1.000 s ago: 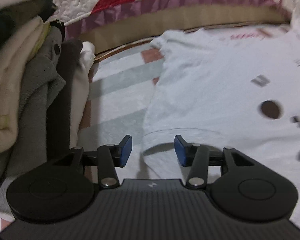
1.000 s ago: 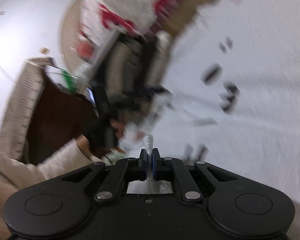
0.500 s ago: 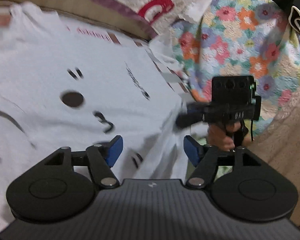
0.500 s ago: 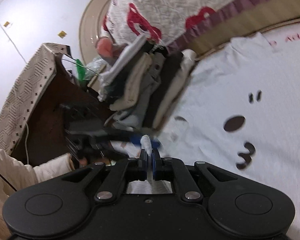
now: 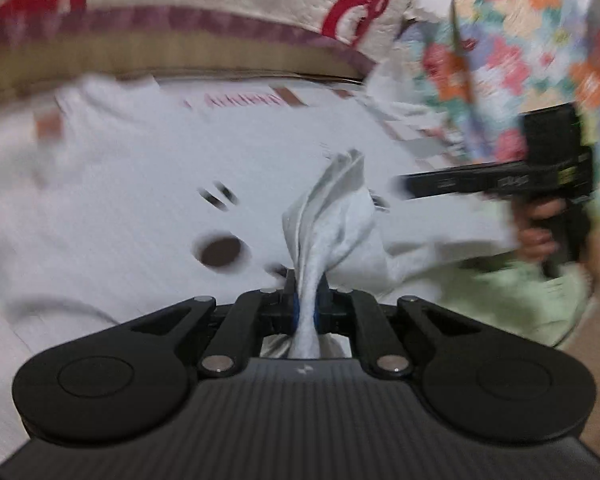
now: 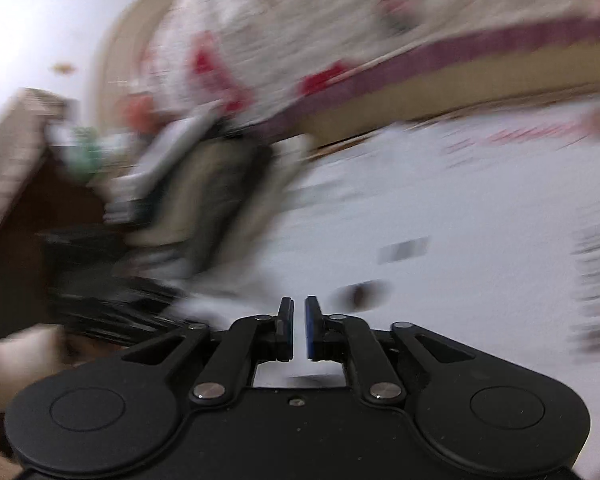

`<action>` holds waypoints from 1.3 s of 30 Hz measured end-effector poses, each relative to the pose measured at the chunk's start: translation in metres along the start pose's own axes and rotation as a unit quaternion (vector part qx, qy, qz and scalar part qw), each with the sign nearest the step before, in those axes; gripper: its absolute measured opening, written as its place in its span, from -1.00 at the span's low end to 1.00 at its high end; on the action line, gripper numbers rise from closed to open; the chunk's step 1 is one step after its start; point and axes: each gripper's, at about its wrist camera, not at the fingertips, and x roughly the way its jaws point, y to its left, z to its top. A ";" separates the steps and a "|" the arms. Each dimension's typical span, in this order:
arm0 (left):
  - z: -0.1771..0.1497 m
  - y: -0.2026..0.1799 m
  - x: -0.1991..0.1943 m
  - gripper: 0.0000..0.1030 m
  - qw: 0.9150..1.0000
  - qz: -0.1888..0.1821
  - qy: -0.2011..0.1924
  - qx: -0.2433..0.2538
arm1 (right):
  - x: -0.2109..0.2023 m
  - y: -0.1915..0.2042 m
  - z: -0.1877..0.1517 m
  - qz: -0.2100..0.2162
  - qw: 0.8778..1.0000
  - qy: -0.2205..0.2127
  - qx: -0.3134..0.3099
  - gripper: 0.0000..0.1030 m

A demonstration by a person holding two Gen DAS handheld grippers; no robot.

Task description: Fold clothes

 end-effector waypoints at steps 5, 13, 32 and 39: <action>0.011 -0.004 0.011 -0.89 1.000 0.018 -0.006 0.022 | -0.110 -0.053 -0.035 -0.230 0.971 -0.035 0.049 -0.33; 0.016 -0.016 0.013 -0.89 0.999 0.036 -0.021 0.031 | -0.258 -0.106 -0.126 -0.429 0.845 -0.059 0.314 0.00; 0.008 -0.030 -0.056 -0.89 0.992 0.008 -0.120 -0.038 | -0.233 -0.089 -0.141 -0.401 0.844 -0.183 0.306 -0.86; 0.017 -0.065 -0.082 -0.89 0.991 0.013 -0.134 0.025 | -0.236 -0.097 -0.077 -0.421 0.865 -0.179 0.205 -0.93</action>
